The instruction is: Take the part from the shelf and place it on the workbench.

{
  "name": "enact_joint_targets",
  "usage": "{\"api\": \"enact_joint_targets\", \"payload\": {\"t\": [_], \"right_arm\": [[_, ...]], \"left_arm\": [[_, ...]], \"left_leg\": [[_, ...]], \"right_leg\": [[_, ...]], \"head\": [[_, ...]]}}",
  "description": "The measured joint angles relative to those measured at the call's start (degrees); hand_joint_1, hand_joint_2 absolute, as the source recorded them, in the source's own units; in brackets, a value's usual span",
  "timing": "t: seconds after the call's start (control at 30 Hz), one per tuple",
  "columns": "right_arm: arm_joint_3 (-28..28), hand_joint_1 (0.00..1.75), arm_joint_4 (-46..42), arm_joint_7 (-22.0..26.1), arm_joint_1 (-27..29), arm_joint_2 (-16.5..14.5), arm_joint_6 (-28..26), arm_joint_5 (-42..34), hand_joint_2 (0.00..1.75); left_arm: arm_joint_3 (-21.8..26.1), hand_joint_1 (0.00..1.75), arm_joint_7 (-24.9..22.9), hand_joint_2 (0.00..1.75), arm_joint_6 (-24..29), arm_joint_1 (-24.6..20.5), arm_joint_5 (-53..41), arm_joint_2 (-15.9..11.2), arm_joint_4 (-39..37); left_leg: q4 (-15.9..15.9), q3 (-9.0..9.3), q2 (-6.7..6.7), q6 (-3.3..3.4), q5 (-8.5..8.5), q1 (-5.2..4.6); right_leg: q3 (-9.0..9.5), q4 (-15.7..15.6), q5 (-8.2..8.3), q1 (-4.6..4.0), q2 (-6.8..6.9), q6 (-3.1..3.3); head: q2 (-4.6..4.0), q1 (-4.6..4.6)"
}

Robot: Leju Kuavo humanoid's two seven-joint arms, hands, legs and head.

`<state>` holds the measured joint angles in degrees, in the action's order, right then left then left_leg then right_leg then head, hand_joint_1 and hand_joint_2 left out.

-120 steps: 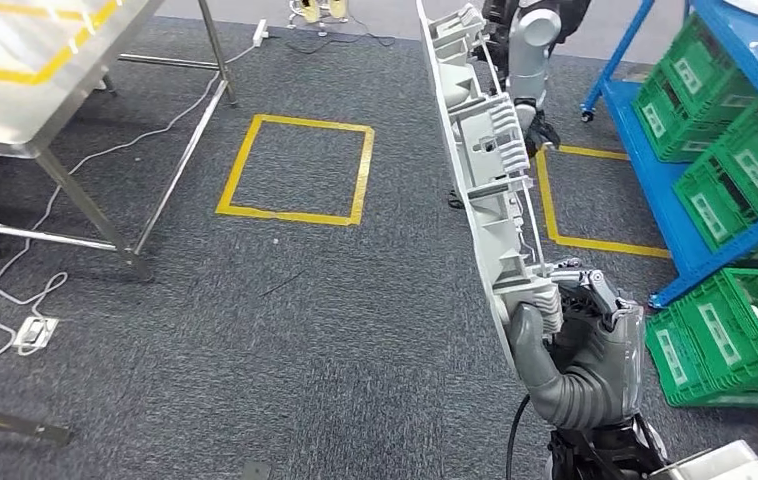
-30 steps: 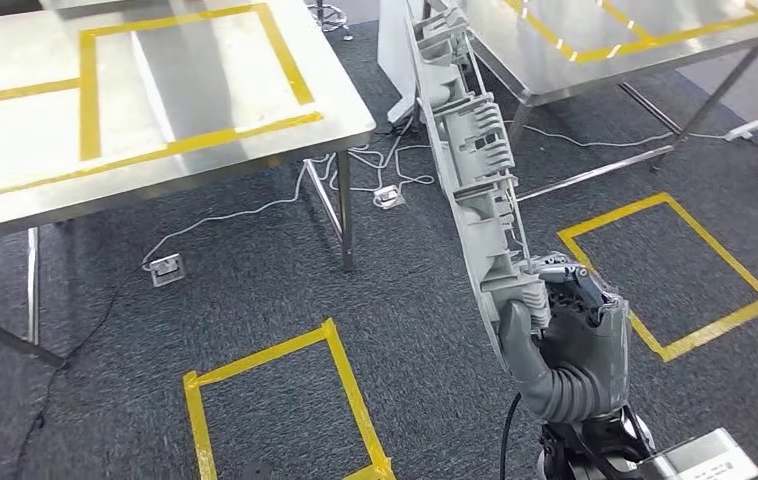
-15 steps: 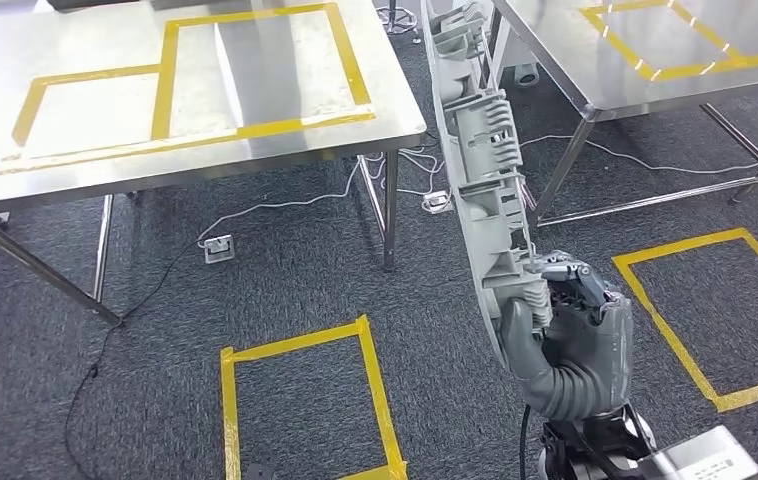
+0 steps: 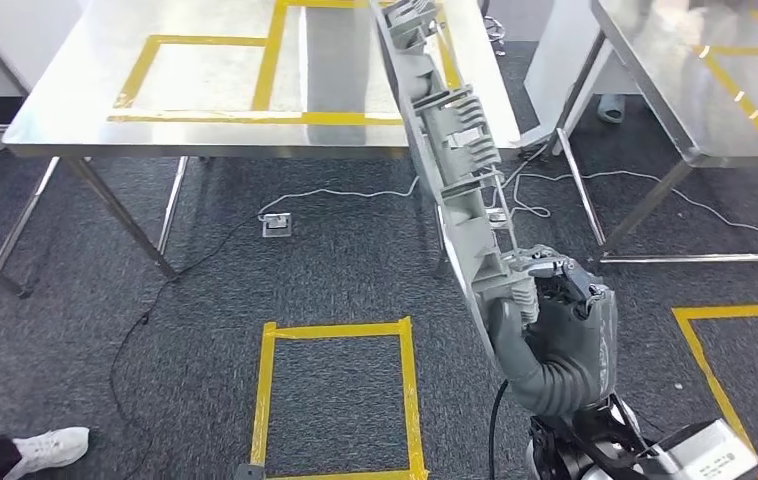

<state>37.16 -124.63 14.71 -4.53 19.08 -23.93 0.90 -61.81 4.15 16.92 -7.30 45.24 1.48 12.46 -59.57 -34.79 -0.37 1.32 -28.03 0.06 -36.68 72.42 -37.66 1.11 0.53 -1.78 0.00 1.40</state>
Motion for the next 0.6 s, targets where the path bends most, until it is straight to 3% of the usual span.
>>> {"api": "enact_joint_targets", "payload": {"t": [0.03, 0.07, 0.13, 0.2, 0.33, 0.6], "right_arm": [[-0.01, 1.75, 0.31, 0.68, -0.04, -0.12, -0.08, -0.75, 1.75], [-0.02, 1.75, 0.61, 1.34, -0.06, -0.23, -0.20, -1.56, 1.75], [-0.07, 1.75, 1.05, 2.68, -0.07, -0.40, -0.46, -3.30, 1.75], [-0.10, 1.75, 1.31, 3.92, -0.12, -0.62, -0.59, -5.01, 1.75], [-0.09, 1.75, 2.03, 5.68, 0.14, -1.54, -0.32, -7.22, 1.75], [-0.09, 1.75, 3.87, 6.14, 0.52, -2.75, -0.15, -7.70, 1.75]], "left_arm": [[0.01, 0.00, -0.09, 1.75, 0.21, 0.04, 0.58, -0.18, 0.00], [0.04, 0.00, 0.08, 1.75, 0.49, 0.07, 1.23, -0.39, 0.00], [0.15, 0.00, 0.98, 1.75, 1.27, 0.10, 2.66, -0.83, 0.00], [0.34, 0.00, 1.94, 1.75, 2.03, 0.11, 3.97, -1.19, 0.00], [0.88, 0.00, 3.61, 1.75, 1.99, 0.34, 5.63, -1.93, 0.01], [1.85, 0.00, 4.18, 1.75, 1.77, 0.38, 6.15, -2.65, 0.01]], "left_leg": [[-0.01, 0.06, -0.61, 0.07, 0.01, -0.16], [-0.01, 0.16, -1.11, 0.11, 0.02, -0.32], [0.00, 0.39, -1.79, 0.11, 0.00, -0.60], [-0.06, 0.29, -1.91, 0.00, -0.02, -0.83], [-0.22, -0.15, -1.07, 0.28, -0.44, -0.98], [0.16, 0.19, -0.50, -0.06, -0.35, -0.75]], "right_leg": [[-0.95, 1.62, 0.09, -0.08, -0.11, 0.20], [-0.98, 1.05, 1.35, -0.18, -0.16, 0.54], [1.17, -5.27, 5.81, -0.51, -0.36, 1.56], [3.47, -11.36, 8.55, -0.94, -0.63, 2.43], [4.25, -14.10, 8.44, -1.14, -0.99, 1.00], [4.27, -14.04, 8.45, -1.25, -1.44, 1.45]], "head": [[0.00, 0.38], [0.00, 0.70], [0.00, 1.13], [0.00, 1.11], [0.00, 0.79], [0.00, 0.47]]}}
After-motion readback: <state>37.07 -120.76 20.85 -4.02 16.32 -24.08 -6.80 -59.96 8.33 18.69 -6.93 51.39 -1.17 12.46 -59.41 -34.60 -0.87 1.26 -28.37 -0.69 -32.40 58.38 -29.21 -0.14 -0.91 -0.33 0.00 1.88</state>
